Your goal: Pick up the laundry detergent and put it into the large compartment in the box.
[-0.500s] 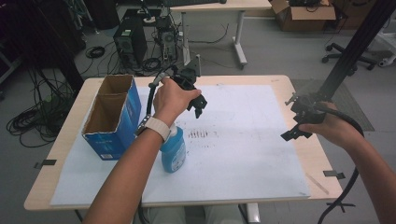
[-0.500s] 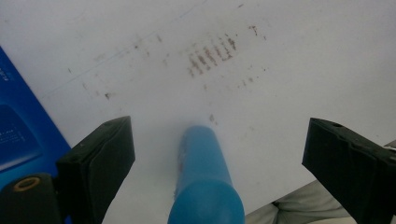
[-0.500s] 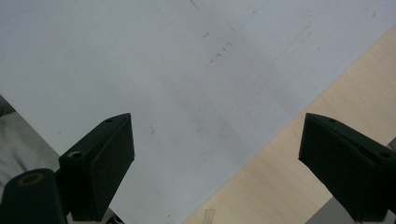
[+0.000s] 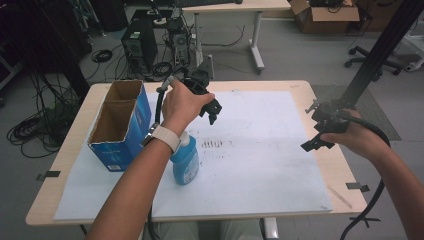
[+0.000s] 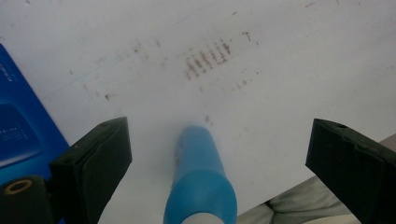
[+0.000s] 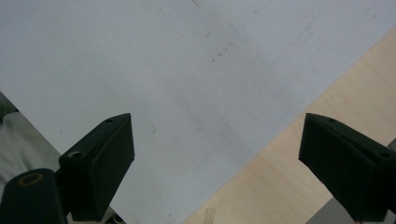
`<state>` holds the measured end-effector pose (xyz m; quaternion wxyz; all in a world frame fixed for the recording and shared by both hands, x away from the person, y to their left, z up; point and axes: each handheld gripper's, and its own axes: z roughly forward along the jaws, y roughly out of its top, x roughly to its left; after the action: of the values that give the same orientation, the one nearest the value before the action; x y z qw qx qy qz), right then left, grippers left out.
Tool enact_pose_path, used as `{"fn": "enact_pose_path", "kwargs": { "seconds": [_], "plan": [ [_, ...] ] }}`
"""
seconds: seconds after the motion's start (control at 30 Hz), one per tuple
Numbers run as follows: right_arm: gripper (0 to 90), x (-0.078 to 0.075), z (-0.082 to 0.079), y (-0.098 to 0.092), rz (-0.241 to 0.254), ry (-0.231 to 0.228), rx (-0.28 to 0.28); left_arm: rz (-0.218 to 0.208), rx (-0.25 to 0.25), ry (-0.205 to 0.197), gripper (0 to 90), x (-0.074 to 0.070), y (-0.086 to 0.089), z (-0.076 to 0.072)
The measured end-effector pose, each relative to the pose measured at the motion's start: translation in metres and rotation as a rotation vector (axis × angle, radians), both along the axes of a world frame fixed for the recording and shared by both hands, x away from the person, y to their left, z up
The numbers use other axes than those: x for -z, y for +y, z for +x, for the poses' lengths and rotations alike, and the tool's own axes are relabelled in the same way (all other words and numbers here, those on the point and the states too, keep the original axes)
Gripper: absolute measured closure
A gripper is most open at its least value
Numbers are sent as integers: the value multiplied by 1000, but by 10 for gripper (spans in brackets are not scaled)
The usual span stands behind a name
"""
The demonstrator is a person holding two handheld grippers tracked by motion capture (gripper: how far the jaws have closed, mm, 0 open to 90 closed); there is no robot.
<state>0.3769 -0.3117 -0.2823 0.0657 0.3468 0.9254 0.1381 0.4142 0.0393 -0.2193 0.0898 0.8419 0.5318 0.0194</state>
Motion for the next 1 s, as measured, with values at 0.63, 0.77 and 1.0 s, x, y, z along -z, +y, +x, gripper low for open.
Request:
{"fn": "enact_pose_path", "kwargs": {
  "seconds": [0.63, 0.77, 1.0],
  "plan": [
    [106, -3, -6, 3, -3, -11, -10, 38, -9, -8, 62, -18, 4, -20],
    [106, -4, -7, 2, -1, -14, -10, 32, -16, -24, 57, -20, 5, -24],
    [106, -4, -8, 1, 5, -21, -9, 45, -17, -25, 46, -19, 8, -29]
  ]
}}
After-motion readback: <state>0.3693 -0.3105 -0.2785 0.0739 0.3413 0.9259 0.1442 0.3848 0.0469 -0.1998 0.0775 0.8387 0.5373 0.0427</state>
